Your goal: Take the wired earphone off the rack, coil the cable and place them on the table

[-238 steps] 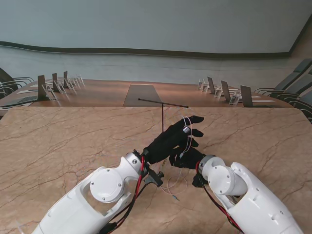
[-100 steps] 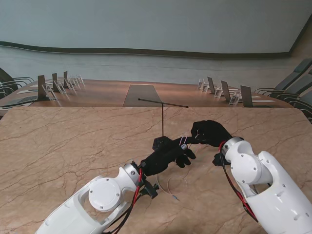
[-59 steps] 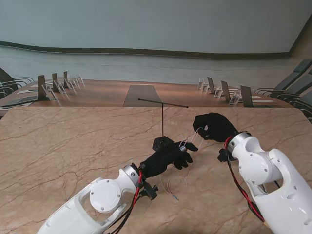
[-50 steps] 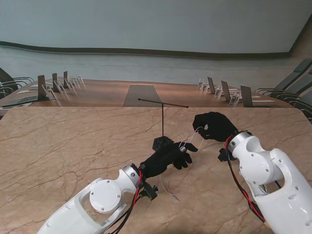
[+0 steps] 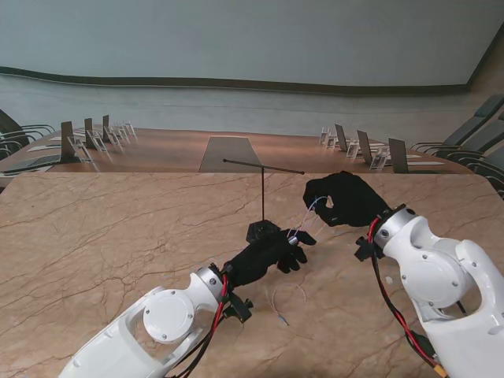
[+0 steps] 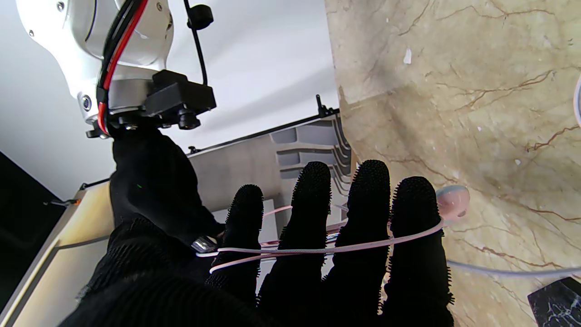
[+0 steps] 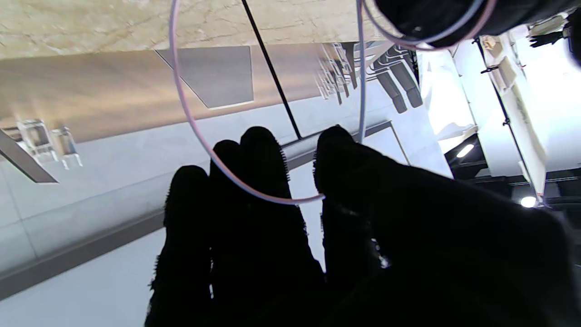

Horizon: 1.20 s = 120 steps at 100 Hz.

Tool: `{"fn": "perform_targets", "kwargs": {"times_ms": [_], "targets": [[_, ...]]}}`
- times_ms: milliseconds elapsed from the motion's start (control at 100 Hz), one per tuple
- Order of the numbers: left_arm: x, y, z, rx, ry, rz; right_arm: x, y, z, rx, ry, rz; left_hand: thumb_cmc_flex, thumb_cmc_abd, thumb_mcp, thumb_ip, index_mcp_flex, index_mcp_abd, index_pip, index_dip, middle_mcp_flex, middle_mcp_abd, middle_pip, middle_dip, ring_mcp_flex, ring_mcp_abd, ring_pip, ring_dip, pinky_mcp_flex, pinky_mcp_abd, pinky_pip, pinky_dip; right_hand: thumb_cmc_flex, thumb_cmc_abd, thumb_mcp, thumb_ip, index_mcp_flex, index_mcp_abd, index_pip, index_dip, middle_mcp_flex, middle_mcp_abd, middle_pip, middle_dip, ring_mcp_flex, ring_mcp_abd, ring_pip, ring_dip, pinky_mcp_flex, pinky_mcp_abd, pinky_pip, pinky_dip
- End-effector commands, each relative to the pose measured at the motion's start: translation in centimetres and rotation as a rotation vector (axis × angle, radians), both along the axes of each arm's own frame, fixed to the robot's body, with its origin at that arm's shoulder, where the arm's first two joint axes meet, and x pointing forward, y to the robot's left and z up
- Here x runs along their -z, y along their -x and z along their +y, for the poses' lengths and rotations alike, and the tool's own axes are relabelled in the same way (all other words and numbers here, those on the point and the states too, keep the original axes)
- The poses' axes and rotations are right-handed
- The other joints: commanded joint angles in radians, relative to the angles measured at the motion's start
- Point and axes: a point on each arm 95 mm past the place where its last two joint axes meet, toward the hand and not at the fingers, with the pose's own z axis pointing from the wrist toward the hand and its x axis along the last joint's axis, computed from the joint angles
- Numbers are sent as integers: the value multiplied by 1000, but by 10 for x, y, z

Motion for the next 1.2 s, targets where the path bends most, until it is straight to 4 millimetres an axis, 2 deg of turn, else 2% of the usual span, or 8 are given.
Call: {"fn": "perform_targets", "kwargs": {"times_ms": [0,110,320,400,640,830,1100,1190], "targets": [[-1,2,0,5,-1,-1,-8,7,4,-22,-6,-27,-27,19,-16,-3,-7,-29,-33,-15,-2,-7,-8,-8,-19,17,29,25,11,37,42,22,75,59,62,77,112,-152,215,83,18,121,83,30,66,21,74,29,16,37,67,39],[-3,2,1,1,-2,-8,-12,14,7,-43,-3,-43,-30,17,-17,-3,-11,-23,-46,-22,1,-6,-8,-9,-18,21,41,34,11,42,48,26,66,102,14,99,87,-173,215,70,27,156,191,90,109,54,177,58,44,82,135,90],[-5,3,2,1,-8,-14,-16,23,8,-88,46,-37,-51,15,-22,-3,-14,-18,-63,-34,2,0,-9,-10,-26,29,46,42,4,42,53,31,31,211,-116,164,37,-233,200,39,74,161,322,241,197,65,345,145,115,116,232,173],[-6,3,2,1,-7,-17,-16,26,9,-105,66,-22,-63,12,-21,-1,-15,-15,-70,-39,3,3,-10,-10,-27,35,46,44,1,46,53,32,32,220,-153,144,19,-258,183,27,107,149,355,335,243,82,414,177,152,126,263,186],[-7,5,-2,10,-4,-15,-4,28,16,-137,93,22,-80,13,-18,0,-33,-13,-95,-57,3,6,-14,-11,-30,38,46,47,-4,47,53,35,40,211,-207,67,-18,-297,141,-25,189,131,413,409,339,106,536,216,229,135,356,212],[-6,6,-4,11,-12,-9,-1,32,20,-160,83,-1,-98,10,-19,1,-83,-11,-129,-81,-7,9,-21,-14,-42,41,41,46,-13,44,49,34,19,160,-195,25,-47,-315,135,-137,275,91,431,426,441,113,600,221,327,153,425,232],[-9,0,3,-45,10,-23,-9,46,18,-185,112,-42,-145,4,-16,2,-143,-4,-150,-140,-27,14,-62,-50,-51,39,27,41,-25,49,39,32,13,108,-180,-3,-90,-254,135,-341,329,61,403,414,512,120,612,207,396,177,466,232],[-11,-2,5,-55,18,-27,-10,51,18,-191,116,-56,-152,5,-17,1,-144,-8,-146,-145,-32,14,-67,-55,-56,37,26,42,-30,47,37,31,17,103,-187,-8,-102,-238,119,-370,331,56,386,406,512,122,606,204,398,178,467,231]]}}
